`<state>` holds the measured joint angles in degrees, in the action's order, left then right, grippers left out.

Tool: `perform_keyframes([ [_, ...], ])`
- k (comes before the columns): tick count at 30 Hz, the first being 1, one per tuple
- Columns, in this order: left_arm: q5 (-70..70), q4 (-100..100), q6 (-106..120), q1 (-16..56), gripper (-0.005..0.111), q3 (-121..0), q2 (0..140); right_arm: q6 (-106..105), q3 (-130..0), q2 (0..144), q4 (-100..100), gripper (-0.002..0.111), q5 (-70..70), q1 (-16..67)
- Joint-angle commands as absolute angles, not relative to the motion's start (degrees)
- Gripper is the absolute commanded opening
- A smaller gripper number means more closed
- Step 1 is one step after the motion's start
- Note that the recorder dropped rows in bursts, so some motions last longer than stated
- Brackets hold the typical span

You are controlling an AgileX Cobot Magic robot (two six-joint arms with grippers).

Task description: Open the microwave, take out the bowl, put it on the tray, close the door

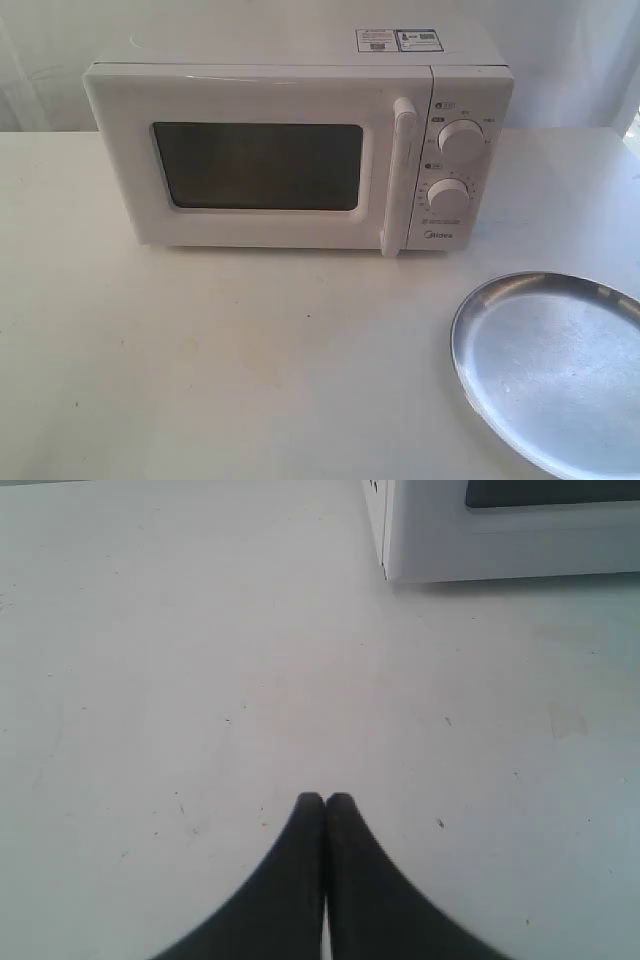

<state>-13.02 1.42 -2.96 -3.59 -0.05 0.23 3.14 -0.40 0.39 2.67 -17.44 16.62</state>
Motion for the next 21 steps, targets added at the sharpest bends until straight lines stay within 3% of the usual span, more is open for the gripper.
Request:
perform_keyframes([
  [1, -13.3, 1.3, -2.8, -3.3, 0.0, 0.0, 0.0, 2.9, 0.0, 0.0, 2.8, 0.0, -16.5, 16.2],
  [21, -12.8, 1.3, -2.8, -3.3, 0.0, 0.0, 0.0, 0.0, 0.0, 0.0, 4.1, 0.0, -14.0, 16.2],
])
